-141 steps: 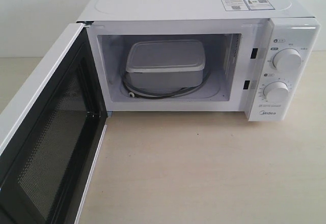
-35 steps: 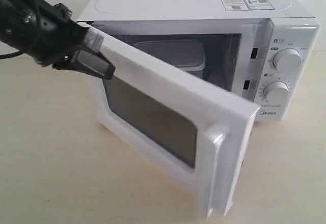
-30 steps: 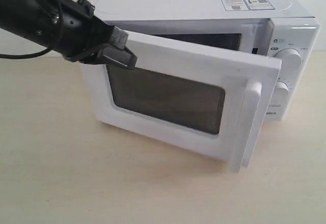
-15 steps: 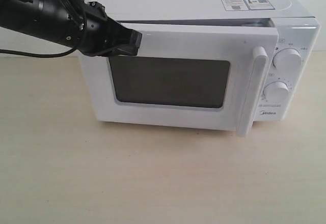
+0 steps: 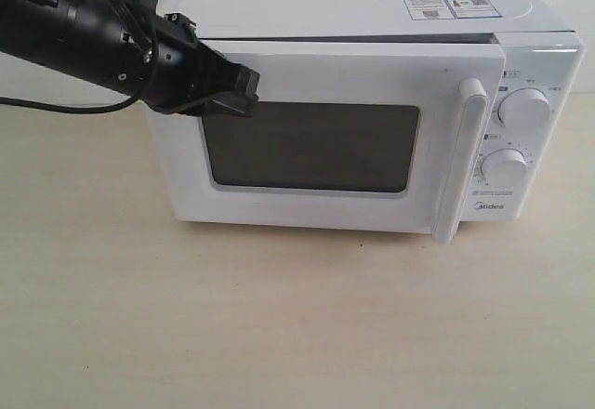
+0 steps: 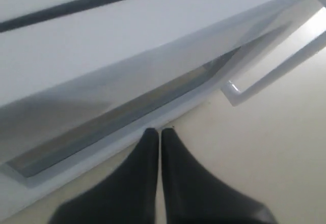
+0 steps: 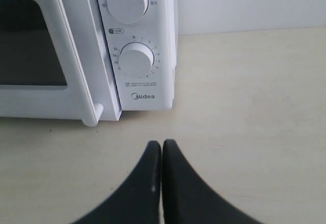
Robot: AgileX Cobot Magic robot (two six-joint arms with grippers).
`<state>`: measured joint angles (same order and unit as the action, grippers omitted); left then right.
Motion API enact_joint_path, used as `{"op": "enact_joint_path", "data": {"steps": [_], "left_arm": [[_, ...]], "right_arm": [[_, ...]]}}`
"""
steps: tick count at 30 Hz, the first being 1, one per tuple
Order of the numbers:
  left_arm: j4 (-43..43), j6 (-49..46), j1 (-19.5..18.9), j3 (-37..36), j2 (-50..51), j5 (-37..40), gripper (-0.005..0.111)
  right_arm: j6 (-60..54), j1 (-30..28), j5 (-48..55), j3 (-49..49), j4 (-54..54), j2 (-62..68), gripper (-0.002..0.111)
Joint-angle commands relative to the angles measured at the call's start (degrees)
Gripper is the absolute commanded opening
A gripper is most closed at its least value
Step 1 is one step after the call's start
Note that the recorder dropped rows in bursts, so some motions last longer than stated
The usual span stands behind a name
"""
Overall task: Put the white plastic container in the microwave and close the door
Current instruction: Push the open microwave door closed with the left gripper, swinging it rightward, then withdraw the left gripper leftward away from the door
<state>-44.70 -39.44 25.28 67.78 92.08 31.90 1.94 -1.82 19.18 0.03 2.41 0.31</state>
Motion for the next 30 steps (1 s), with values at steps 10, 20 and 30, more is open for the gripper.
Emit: {"op": "enact_joint_path", "data": {"steps": [10, 20, 30], "left_arm": [[2.8, 1.7, 0.0, -17.0, -20.0, -4.4, 0.004], [3.0, 2.6, 0.0, -26.0, -34.1, -9.8, 0.004], [5.0, 2.6, 0.0, -27.2, -34.5, -17.9, 0.004]], "right_arm": [[-4.3, -0.3, -22.3, 0.0, -1.7, -0.3, 0.0], [-4.1, -0.3, -19.2, -11.8, -1.7, 11.7, 0.0], [-1.6, -0.3, -28.9, -16.8, -1.4, 23.8, 0.0]]}}
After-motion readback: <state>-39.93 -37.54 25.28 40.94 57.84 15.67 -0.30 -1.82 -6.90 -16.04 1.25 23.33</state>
